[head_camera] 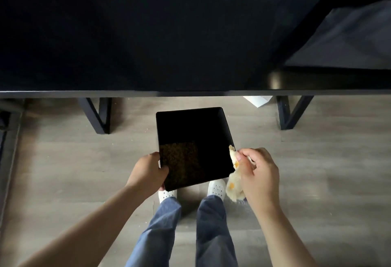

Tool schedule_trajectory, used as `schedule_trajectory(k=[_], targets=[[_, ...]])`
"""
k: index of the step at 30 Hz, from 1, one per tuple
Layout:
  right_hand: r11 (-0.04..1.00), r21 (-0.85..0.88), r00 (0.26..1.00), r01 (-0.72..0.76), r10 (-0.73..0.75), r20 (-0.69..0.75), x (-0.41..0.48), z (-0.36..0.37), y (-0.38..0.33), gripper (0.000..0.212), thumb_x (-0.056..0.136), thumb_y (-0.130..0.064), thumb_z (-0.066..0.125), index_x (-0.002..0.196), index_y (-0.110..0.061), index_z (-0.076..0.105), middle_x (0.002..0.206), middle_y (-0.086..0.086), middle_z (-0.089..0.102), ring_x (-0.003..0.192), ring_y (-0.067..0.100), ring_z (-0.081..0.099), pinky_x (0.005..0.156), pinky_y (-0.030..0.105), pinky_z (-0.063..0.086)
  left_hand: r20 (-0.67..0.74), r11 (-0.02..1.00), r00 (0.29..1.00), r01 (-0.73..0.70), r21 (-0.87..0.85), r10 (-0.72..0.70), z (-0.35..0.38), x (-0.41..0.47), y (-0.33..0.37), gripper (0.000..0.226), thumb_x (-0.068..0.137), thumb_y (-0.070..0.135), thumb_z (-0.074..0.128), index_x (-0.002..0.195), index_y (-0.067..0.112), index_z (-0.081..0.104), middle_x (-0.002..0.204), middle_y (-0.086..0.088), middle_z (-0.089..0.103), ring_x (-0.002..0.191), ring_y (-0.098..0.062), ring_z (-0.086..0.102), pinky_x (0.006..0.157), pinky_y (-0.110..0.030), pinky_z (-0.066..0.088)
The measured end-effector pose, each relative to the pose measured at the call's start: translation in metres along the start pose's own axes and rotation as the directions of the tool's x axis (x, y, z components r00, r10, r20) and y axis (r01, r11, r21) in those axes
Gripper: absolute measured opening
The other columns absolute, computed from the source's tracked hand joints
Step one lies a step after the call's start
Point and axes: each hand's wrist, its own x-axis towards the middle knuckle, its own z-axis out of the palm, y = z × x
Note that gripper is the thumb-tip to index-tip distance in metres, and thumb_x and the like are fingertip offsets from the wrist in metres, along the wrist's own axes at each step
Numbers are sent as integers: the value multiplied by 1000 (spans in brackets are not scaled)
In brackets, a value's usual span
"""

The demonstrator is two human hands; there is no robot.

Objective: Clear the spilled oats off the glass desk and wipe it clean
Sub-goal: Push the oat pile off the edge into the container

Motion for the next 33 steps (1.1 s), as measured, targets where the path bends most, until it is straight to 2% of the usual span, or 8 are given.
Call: schedule_trajectory(k=[6, 10, 13, 16, 20, 24, 28, 33], targets=[[990, 40, 987, -134, 136, -79, -7, -2, 64, 13, 83, -20, 61, 83, -11, 70, 81, -5, 59, 74, 1, 49, 66, 1, 35, 39, 999, 999, -3, 50, 1, 60, 35, 15, 13, 85, 3, 47, 93, 6, 56, 60, -15, 69, 52, -27, 68, 62, -44, 58], [975, 61, 972, -212, 217, -89, -1, 1, 110, 5, 86, -11, 66, 85, -12, 70, 85, -1, 62, 73, 2, 50, 66, 1, 35, 40, 995, 999, -24, 100, 20, 104, 71, 23, 13, 85, 6, 51, 95, 4, 60, 70, -16, 71, 62, -31, 69, 65, -46, 58], [972, 51, 970, -230, 233, -72, 7, 9, 145, 5, 86, -10, 67, 86, -12, 71, 86, 0, 62, 72, 10, 54, 65, 3, 35, 19, 989, 999, -49, 137, 47, 136, 99, 27, 12, 85, 7, 53, 93, 2, 61, 74, -15, 70, 65, -30, 68, 64, -40, 57], [971, 32, 969, -235, 237, -73, 17, 22, 181, 5, 86, -11, 66, 86, -13, 70, 86, 1, 62, 72, 13, 55, 65, 4, 35, -6, 975, 997, -80, 207, 83, 166, 128, 29, 11, 86, 10, 55, 93, 3, 61, 77, -13, 65, 74, -33, 62, 58, -31, 46], [970, 37, 965, -242, 244, -94, 32, 48, 222, 5, 86, -11, 66, 87, -13, 70, 87, 2, 63, 74, 11, 55, 66, 2, 34, -15, 971, 995, -97, 219, 103, 194, 168, 30, 3, 88, 10, 53, 88, 9, 55, 66, -6, 63, 62, -24, 61, 51, -27, 45], [966, 79, 962, -246, 254, -100, 48, 72, 252, 5, 87, -12, 66, 87, -14, 71, 86, 2, 62, 75, 10, 56, 65, 5, 37, -40, 982, 994, -92, 165, 100, 208, 205, 35, 5, 89, 8, 49, 87, 11, 52, 55, -1, 61, 41, -2, 57, 40, -20, 37], [966, 150, 965, -209, 229, -128, 63, 90, 270, 4, 87, -12, 67, 86, -13, 71, 83, -2, 65, 75, 6, 57, 66, 9, 42, -91, 994, 992, -87, 62, 93, 217, 240, 40, 15, 86, 7, 47, 97, 7, 58, 62, -9, 68, 49, -20, 66, 52, -32, 55], [954, 213, 964, -209, 238, -120, 83, 109, 285, 7, 86, -16, 67, 81, -13, 70, 74, -7, 67, 71, 7, 61, 64, 25, 50, -193, 983, 967, -148, 110, 168, 222, 274, 53, 12, 87, 6, 50, 94, 8, 59, 53, 2, 55, 40, -2, 51, 38, -19, 34]])
